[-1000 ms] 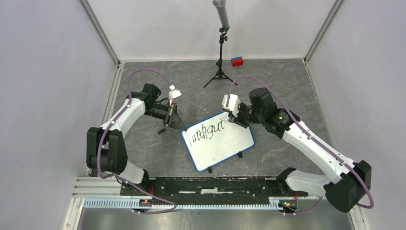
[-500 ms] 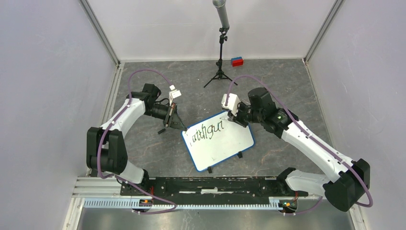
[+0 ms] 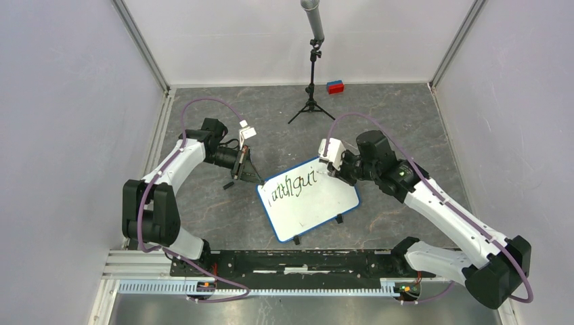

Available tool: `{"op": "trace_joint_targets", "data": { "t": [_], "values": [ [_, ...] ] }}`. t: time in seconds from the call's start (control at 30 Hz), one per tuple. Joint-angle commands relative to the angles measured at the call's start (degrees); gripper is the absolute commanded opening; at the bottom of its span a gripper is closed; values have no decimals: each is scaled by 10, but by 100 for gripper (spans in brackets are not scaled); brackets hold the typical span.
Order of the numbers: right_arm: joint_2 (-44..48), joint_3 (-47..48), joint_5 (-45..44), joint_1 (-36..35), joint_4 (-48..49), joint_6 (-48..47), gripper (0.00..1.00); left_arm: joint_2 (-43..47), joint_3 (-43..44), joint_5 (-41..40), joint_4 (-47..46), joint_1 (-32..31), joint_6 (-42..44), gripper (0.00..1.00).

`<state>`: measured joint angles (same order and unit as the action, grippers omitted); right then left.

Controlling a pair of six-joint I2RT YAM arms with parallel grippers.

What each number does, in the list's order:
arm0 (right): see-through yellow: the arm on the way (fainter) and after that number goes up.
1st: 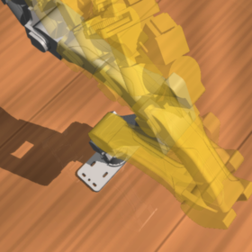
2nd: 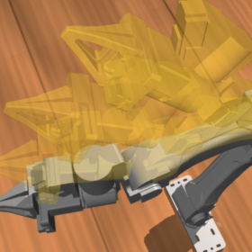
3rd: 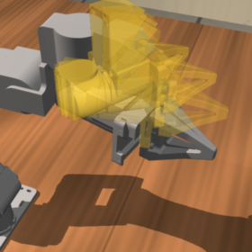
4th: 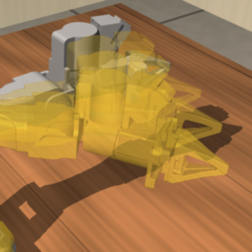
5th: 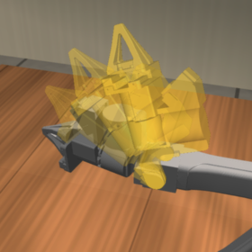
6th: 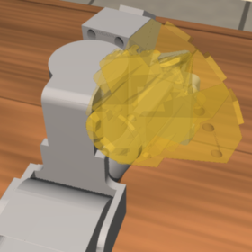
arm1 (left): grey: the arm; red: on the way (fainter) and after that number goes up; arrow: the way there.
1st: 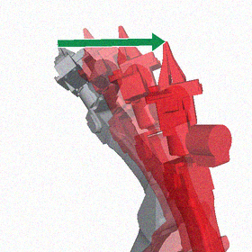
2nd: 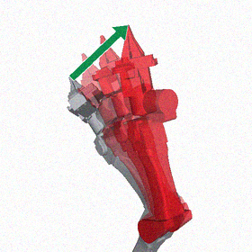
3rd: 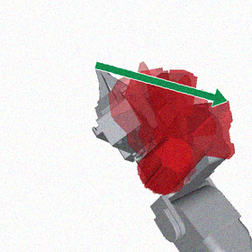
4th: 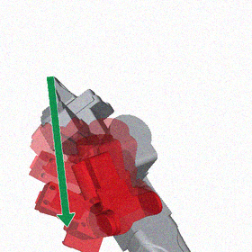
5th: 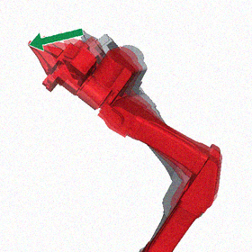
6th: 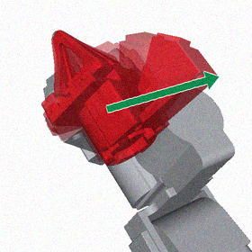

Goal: Write a sentence on the whiteboard

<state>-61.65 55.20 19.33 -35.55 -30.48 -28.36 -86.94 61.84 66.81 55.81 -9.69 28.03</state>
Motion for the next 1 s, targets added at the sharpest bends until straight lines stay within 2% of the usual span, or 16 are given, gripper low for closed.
{"op": "trace_joint_targets", "data": {
  "t": [0.0, 0.43, 0.97],
  "values": [
    [2, -25, -18, 2, 9, 4, 0, 4, -14, -5, 12, -11, 38, 2],
    [-5, -12, -43, 1, 38, 15, 0, 5, -15, -3, 12, -11, 39, 3],
    [-20, 1, -2, 1, 33, 14, 0, 5, -16, -4, 11, -11, 39, 3]
  ]
}}
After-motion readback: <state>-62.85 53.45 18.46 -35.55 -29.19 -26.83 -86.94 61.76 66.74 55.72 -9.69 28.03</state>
